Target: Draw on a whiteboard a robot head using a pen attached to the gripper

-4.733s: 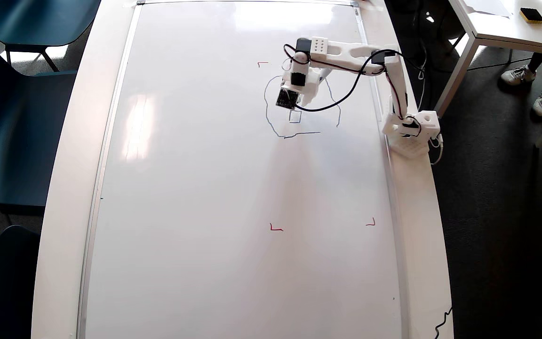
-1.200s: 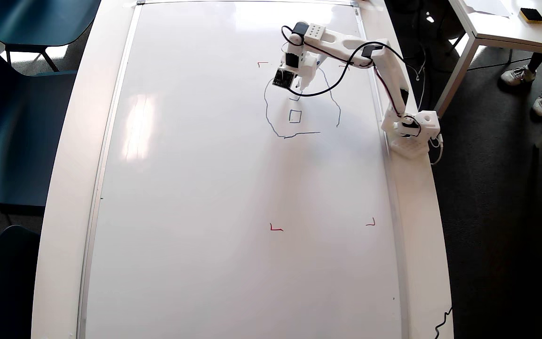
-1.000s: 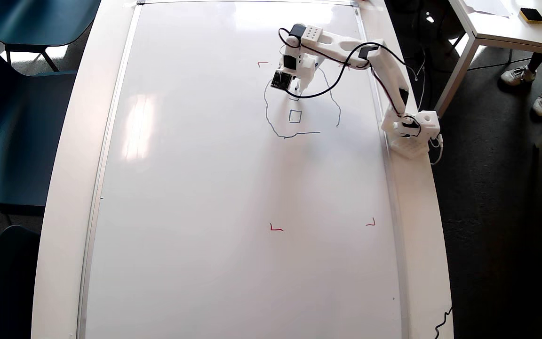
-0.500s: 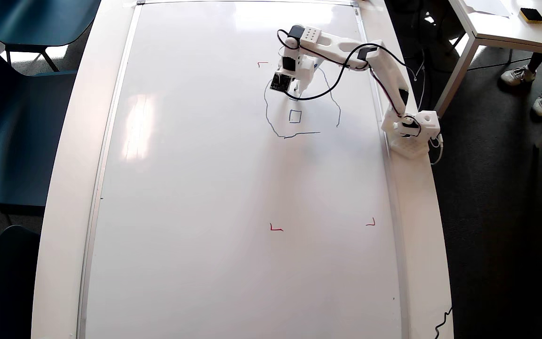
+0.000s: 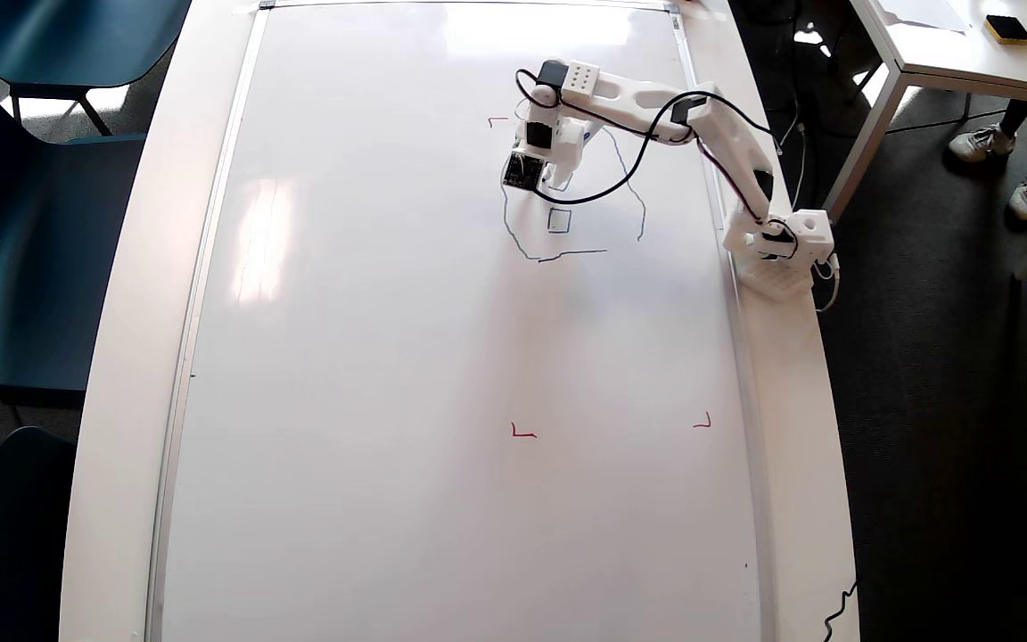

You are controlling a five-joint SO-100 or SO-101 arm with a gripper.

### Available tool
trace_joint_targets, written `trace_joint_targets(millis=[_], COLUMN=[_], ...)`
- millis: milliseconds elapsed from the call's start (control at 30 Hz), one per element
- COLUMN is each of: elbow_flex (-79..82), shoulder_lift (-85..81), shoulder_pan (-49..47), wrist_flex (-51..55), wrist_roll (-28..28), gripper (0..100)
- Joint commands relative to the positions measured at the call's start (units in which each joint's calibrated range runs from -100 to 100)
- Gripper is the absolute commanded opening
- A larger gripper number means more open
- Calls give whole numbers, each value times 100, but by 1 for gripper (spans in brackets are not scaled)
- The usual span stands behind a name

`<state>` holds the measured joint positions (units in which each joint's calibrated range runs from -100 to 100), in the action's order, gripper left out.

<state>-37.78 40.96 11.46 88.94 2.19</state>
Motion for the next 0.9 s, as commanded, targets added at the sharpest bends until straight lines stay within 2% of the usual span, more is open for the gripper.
trace_joint_targets(millis=[0, 667, 867], elbow_flex=[233, 1104, 832], shoulder_lift=[-41, -905, -947], shoulder_pan=[-148, 36, 51], wrist_flex=[-14, -23, 29], wrist_roll=[33, 92, 108], gripper=[12, 12, 12])
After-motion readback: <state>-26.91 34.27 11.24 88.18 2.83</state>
